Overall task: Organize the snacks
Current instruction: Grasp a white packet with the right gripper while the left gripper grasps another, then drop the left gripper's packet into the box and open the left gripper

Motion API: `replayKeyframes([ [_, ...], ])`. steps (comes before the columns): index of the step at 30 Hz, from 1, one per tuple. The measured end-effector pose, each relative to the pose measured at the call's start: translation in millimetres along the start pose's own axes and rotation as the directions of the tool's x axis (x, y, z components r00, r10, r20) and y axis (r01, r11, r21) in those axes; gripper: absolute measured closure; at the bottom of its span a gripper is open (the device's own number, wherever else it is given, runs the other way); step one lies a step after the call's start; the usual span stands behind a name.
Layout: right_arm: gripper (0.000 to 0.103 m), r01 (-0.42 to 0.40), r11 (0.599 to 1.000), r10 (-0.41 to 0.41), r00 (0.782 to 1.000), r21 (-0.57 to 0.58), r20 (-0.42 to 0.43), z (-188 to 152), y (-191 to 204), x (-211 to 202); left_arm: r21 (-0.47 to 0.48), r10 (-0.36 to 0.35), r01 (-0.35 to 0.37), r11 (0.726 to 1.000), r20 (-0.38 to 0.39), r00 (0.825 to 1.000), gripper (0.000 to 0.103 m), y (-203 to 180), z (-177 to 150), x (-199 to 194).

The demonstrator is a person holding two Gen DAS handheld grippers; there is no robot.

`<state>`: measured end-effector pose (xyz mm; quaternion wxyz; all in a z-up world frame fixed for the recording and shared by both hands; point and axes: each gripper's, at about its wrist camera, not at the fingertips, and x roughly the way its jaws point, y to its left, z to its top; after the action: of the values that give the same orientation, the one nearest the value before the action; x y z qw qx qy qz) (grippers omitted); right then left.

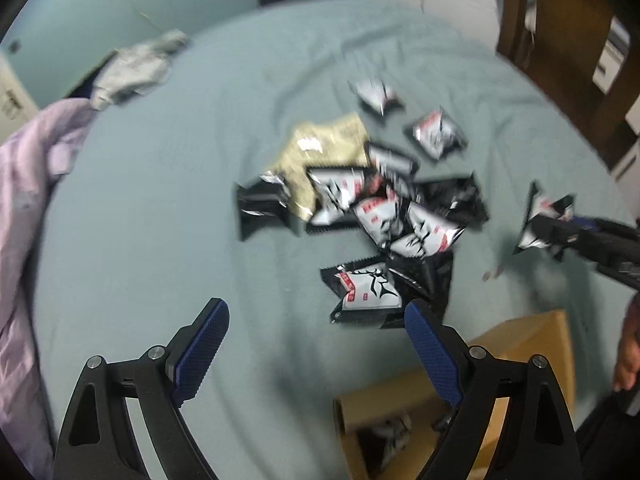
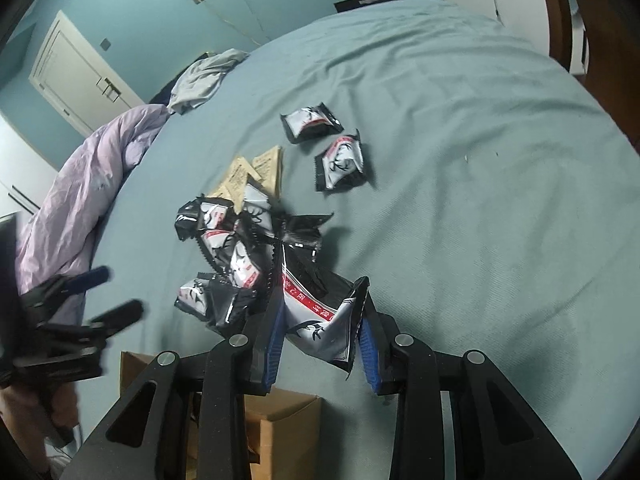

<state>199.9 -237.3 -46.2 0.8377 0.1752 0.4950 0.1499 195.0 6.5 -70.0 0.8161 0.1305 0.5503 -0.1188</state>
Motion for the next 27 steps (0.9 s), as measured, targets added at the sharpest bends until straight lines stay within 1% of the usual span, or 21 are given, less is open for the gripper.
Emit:
replayKeyframes([
  [4, 0.072, -0.004, 1.000, 0.004, 1.000, 0.016, -0.009, 4.0, -3.5, 4.0, 0.040, -0.051, 0.054, 0.998, -0.084, 0.995, 0.012, -7.5, 9.3, 37.5],
  [6, 0.071, -0.009, 1.000, 0.009, 1.000, 0.021, -0.014, 6.9, -3.4, 6.8, 0.089, -0.021, 0.030, 0.996, -0.096, 0.995, 0.015, -12.6, 10.7, 50.3],
  [7, 0.071, -0.011, 1.000, 0.011, 1.000, 0.022, -0.014, 7.1, -3.3, 8.7, 0.113, -0.005, 0.017, 0.993, -0.098, 0.995, 0.019, -14.5, 11.2, 55.1],
  [8, 0.071, -0.011, 1.000, 0.012, 1.000, 0.022, -0.015, 7.1, -3.4, 10.2, 0.127, -0.001, 0.015, 0.992, -0.104, 0.995, 0.031, -15.7, 11.6, 58.2],
  [9, 0.071, -0.008, 1.000, 0.008, 1.000, 0.018, -0.018, 6.7, -3.0, 12.0, 0.139, -0.014, 0.031, 0.990, -0.118, 0.993, 0.035, -16.5, 12.4, 61.4],
  [10, 0.071, -0.004, 1.000, 0.004, 1.000, 0.014, -0.022, 5.5, -2.9, 13.2, 0.145, -0.043, 0.061, 0.988, -0.126, 0.991, 0.039, -17.0, 13.1, 62.5],
  [11, 0.071, -0.002, 1.000, 0.002, 1.000, 0.011, -0.025, 4.2, -3.4, 14.2, 0.147, -0.060, 0.079, 0.986, -0.130, 0.990, 0.048, -16.9, 13.7, 63.2],
  [12, 0.071, 0.000, 1.000, 0.001, 1.000, 0.010, -0.027, 3.7, -3.0, 15.3, 0.147, -0.086, 0.106, 0.983, -0.138, 0.987, 0.061, -17.4, 14.1, 64.3],
  [13, 0.071, 0.000, 1.000, 0.000, 1.000, 0.009, -0.030, 3.1, -2.6, 16.4, 0.138, -0.117, 0.138, 0.981, -0.145, 0.982, 0.066, -17.4, 14.4, 65.1],
  [14, 0.071, 0.001, 1.000, 0.000, 0.999, 0.009, -0.032, 2.8, -2.0, 17.3, 0.128, -0.131, 0.150, 0.980, -0.147, 0.980, 0.069, -17.7, 14.9, 65.4],
  [17, 0.071, 0.005, 1.000, -0.005, 1.000, 0.004, -0.017, 1.1, 0.4, 13.9, 0.093, -0.157, 0.171, 0.981, -0.144, 0.977, 0.073, -15.7, 13.9, 65.6],
  [19, 0.071, 0.007, 1.000, -0.007, 1.000, -0.002, 0.000, -0.4, 1.1, 8.5, 0.073, -0.164, 0.174, 0.982, -0.125, 0.978, 0.074, -12.4, 12.3, 61.3],
  [20, 0.071, 0.008, 1.000, -0.008, 1.000, -0.005, 0.009, -2.2, 1.6, 6.5, 0.063, -0.156, 0.164, 0.985, -0.114, 0.981, 0.075, -7.6, 10.5, 58.4],
  [21, 0.071, 0.012, 1.000, -0.012, 1.000, -0.009, 0.019, -4.2, 2.1, 2.7, 0.040, -0.129, 0.133, 0.990, -0.099, 0.987, 0.075, -2.8, 8.1, 53.3],
  [22, 0.071, 0.022, 1.000, -0.022, 0.999, -0.010, 0.024, -6.8, 3.1, -4.1, 0.010, -0.107, 0.108, 0.994, -0.082, 0.991, 0.075, 2.6, 5.2, 46.1],
  [25, 0.071, 0.008, 1.000, -0.007, 0.999, -0.011, 0.053, -16.5, 5.2, -29.0, -0.069, -0.101, 0.100, 0.993, -0.013, 0.995, 0.075, 17.6, -5.7, 15.0],
  [27, 0.071, 0.009, 1.000, -0.007, 0.997, -0.021, 0.076, -23.2, 6.5, -46.8, -0.090, -0.096, 0.099, 0.991, 0.039, 0.995, 0.075, 22.9, -11.2, -11.0],
])
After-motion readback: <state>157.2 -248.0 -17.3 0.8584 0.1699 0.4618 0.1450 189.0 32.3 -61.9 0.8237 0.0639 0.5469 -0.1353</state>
